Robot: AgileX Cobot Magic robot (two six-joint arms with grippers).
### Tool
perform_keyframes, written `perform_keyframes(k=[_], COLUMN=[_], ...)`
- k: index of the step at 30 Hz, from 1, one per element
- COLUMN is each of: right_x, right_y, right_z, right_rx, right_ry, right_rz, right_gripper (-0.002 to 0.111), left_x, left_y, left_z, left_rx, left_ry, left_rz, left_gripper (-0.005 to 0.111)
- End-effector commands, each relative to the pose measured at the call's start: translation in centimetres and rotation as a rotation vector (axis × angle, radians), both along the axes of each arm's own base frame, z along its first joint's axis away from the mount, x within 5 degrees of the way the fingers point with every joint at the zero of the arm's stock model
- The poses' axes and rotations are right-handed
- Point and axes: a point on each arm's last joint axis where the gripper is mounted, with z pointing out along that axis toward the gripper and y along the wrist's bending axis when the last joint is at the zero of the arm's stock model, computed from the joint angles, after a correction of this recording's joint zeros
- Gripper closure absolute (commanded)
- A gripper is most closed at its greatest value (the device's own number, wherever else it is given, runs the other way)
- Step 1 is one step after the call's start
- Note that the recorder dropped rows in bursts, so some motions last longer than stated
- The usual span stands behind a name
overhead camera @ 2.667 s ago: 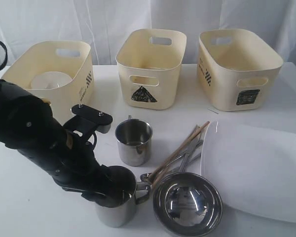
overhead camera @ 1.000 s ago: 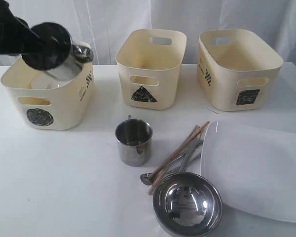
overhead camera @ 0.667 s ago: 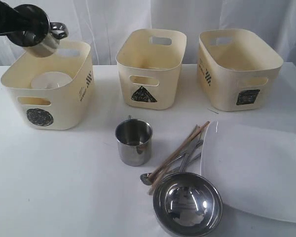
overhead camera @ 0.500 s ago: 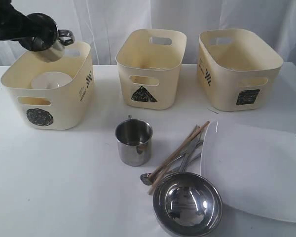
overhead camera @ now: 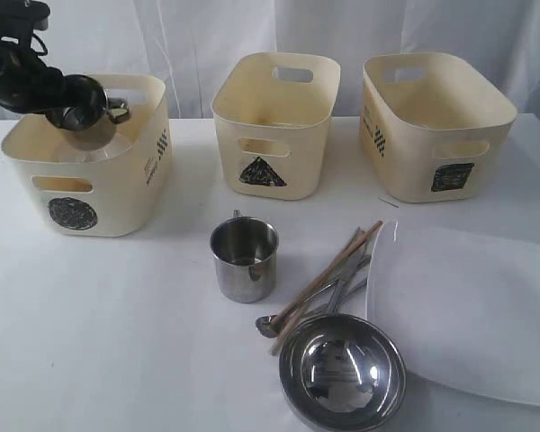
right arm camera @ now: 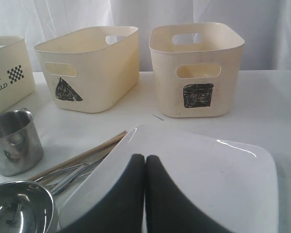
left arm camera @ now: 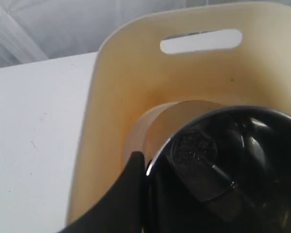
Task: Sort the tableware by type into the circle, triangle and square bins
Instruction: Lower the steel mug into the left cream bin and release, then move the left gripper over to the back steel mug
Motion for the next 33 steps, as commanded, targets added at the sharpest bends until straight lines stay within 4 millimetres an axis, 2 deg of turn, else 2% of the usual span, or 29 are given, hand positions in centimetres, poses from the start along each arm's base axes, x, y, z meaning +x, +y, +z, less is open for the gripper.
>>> perform_keyframes(k=[1,3,8,10,16,23,28,33], right_x=[0.0,0.0,0.0,0.0,0.0,0.0,0.0,0.0], right_y=[0.0,0.0,0.0,0.0,0.0,0.0,0.0,0.0], right_z=[0.0,0.0,0.0,0.0,0.0,0.0,0.0,0.0], right_rx=[0.000,0.000,0.000,0.000,0.000,0.000,0.000,0.000], right_ry=[-0.013,-0.013,-0.013,-0.013,-0.013,-0.013,-0.013,-0.013], right_rz=[-0.006,-0.006,-0.006,-0.006,-0.006,-0.006,-0.006,-0.006], right_gripper=[0.108,0.108,0.108,0.108,0.108,0.108,0.108,0.108], left_x=[0.1,0.1,0.4,0.4,-0.5,-3.4,-6.1,-8.8], left_y=[0.0,0.0,-0.2,-0.1,0.0,-0.3,-3.8,-7.5], left_z=[-0.8,-1.0,-0.8,-0.7,1.4,5.6,6.9,6.7], left_rx=[0.009,0.016,0.011,0.011,-0.010,-0.072,-0.034,0.029], left_ry=[0.049,0.054,0.015,0.012,-0.014,-0.010,0.059,0.180], left_rz=[0.011,0.009,-0.004,-0.004,0.010,0.021,-0.158,-0.298], left_gripper=[0.104,0.095,0.060,0.055,0.062,0.067,0.067,0.067])
